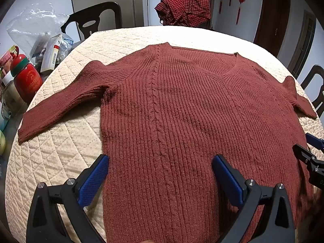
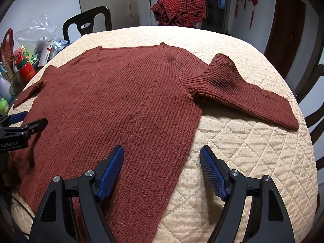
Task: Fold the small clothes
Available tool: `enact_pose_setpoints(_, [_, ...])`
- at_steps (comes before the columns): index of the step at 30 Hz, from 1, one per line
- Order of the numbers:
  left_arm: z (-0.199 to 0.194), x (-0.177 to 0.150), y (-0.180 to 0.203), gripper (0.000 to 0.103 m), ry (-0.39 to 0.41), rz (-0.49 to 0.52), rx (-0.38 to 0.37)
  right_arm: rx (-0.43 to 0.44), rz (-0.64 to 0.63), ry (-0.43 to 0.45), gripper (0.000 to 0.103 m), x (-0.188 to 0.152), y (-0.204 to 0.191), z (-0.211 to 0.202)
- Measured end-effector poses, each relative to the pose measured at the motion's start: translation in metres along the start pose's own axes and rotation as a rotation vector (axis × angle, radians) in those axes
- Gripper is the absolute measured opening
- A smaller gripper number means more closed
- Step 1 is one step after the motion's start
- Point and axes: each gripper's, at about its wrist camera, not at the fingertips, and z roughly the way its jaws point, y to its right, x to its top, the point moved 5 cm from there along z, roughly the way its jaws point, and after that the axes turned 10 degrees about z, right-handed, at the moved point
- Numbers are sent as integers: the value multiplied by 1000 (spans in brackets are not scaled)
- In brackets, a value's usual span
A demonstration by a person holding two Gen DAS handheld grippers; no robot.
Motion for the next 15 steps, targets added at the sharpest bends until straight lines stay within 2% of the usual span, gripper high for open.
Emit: enact_pose_setpoints(15, [-1,0,-1,103,6,-2,1,3,2,1,77,0,0,0])
